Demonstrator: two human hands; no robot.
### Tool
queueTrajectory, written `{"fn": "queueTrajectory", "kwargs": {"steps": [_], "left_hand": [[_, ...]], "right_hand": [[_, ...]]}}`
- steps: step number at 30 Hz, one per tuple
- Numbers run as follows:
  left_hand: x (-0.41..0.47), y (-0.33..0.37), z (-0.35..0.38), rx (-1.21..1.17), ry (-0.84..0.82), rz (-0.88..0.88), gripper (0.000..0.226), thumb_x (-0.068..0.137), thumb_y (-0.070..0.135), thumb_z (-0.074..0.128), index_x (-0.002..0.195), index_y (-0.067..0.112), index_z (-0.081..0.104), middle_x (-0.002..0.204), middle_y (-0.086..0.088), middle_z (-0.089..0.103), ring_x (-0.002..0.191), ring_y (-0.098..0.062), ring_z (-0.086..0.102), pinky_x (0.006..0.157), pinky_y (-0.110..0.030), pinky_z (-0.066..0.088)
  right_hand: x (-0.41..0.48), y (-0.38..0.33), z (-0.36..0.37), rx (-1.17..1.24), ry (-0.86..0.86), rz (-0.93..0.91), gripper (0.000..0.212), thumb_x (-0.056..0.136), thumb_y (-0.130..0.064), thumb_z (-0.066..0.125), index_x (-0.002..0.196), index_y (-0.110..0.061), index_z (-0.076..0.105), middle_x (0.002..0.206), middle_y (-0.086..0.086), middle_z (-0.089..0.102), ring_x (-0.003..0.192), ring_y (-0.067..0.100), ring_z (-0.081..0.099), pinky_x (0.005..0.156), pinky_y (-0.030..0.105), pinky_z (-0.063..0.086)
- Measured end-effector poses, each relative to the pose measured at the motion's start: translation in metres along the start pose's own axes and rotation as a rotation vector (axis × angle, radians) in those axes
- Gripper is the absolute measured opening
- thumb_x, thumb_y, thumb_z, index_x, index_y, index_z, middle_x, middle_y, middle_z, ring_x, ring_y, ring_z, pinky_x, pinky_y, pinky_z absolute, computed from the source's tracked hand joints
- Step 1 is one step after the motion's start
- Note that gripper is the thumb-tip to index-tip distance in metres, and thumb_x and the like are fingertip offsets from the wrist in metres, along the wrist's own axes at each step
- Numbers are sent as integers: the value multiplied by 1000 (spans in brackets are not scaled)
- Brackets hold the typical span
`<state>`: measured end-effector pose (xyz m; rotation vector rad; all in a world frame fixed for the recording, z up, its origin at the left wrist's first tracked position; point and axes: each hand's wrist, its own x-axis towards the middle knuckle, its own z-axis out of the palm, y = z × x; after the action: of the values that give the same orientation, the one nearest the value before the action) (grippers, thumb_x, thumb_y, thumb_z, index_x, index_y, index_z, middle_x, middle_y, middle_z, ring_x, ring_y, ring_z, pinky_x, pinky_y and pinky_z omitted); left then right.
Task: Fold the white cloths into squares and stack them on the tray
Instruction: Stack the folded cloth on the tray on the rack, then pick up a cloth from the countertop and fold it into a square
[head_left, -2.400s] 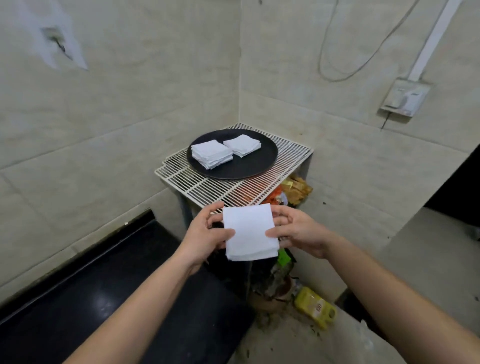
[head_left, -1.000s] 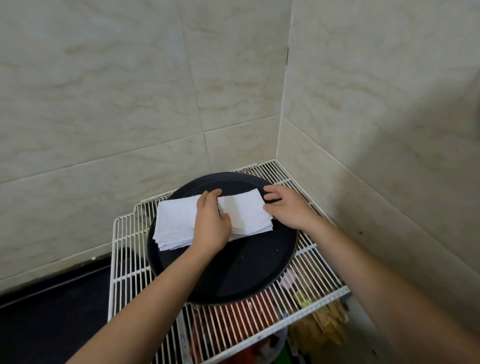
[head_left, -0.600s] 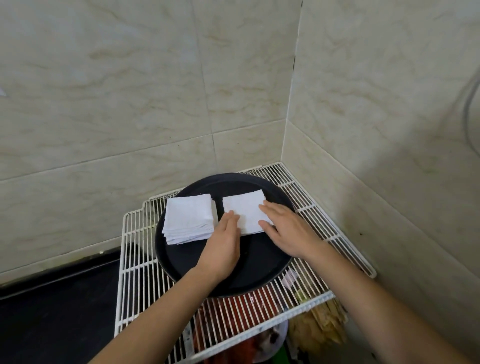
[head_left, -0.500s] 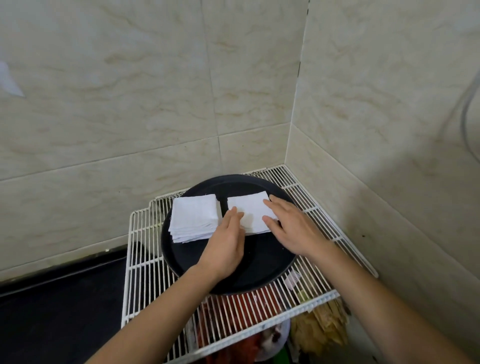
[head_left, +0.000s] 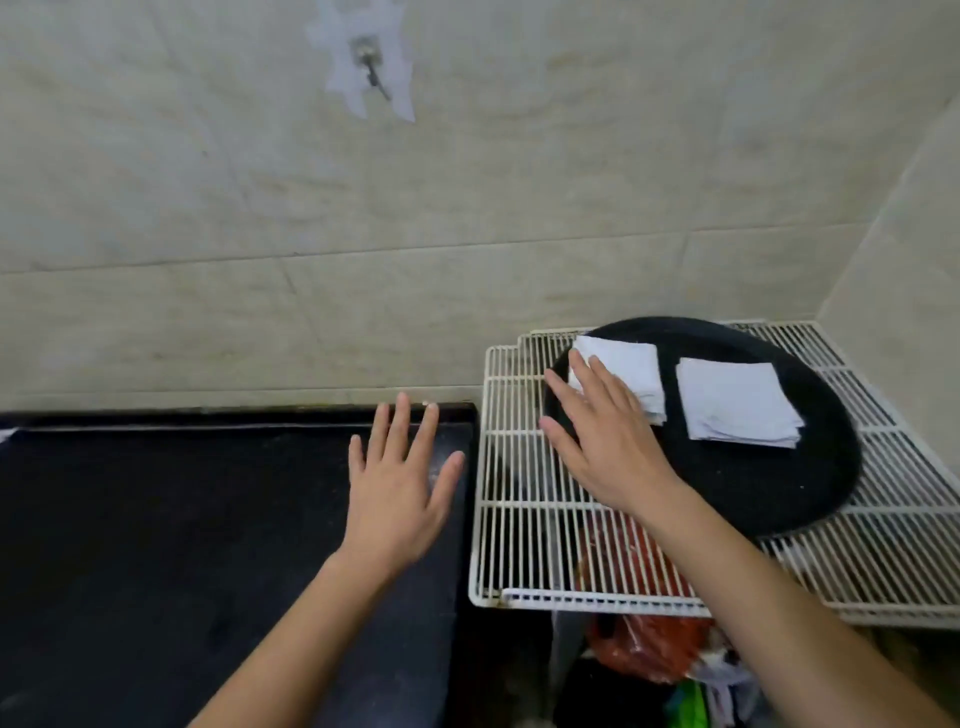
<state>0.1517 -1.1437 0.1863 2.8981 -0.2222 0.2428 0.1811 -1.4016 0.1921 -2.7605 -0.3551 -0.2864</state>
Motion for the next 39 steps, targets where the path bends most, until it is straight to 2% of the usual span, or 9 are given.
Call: {"fn": "queueTrajectory", "kwargs": {"steps": [5,9,12,15,20,23,28,32,39], "left_hand": [[-64,-121,-44,33,68,-195,72,95,64,18,156,26,26,166,-6,10,153,-28,6,118,-57,19],[-141,-234,-73,57,140,-357,68,96,60,23,153,24,35,163,-9,21,151,-30,17,115,-59,26],[-195,-315,-101,106,170,-434,66,97,58,25,150,23,39,161,-11,27,149,-32,23,112,-60,31],[-249,-386,-132,134,191,-555,68,96,60,21,152,24,35,162,-9,23,150,-31,19,115,-58,27],[-331,-485,-167,164,219,-756,74,94,64,11,156,27,25,165,-5,10,152,-26,8,120,-52,19],[-357,-527,-173,152,221,-830,75,93,65,8,156,27,25,166,-5,10,153,-25,6,120,-51,19],[-368,-584,-166,113,204,-902,76,92,66,4,157,29,17,166,-2,0,153,-23,-2,122,-48,14],[-355,-644,-161,104,154,-910,80,87,68,-3,157,32,8,165,1,-10,152,-19,-12,123,-44,7],[-305,-771,-164,111,54,-933,82,87,69,-1,158,31,13,166,0,-5,153,-21,-7,122,-45,11]], "right_hand": [[31,-130,41,-31,-50,-158,69,98,-59,17,157,-24,24,167,8,8,154,26,4,124,46,12],[40,-260,91,-11,-106,-285,69,98,-58,19,156,-21,29,166,11,12,153,29,10,123,48,18],[40,-360,135,20,-185,-371,75,95,-62,12,158,-23,21,167,8,5,154,27,4,124,45,12],[41,-458,173,33,-254,-501,79,91,-65,6,159,-25,15,167,6,-1,154,25,-1,125,44,10],[37,-596,221,64,-327,-690,77,92,-64,8,159,-27,12,167,5,-3,154,25,-1,125,41,8],[41,-653,249,78,-362,-767,73,95,-61,15,159,-27,13,167,5,-3,154,25,-1,125,40,7],[57,-708,301,107,-387,-828,73,95,-61,15,159,-25,17,167,6,0,154,25,1,124,38,8],[89,-751,351,175,-411,-802,64,103,-51,34,159,-25,15,167,4,-2,154,23,-2,124,38,7],[164,-821,421,225,-476,-729,65,104,-46,36,159,-23,13,167,5,-2,154,22,-3,125,39,8]]}}
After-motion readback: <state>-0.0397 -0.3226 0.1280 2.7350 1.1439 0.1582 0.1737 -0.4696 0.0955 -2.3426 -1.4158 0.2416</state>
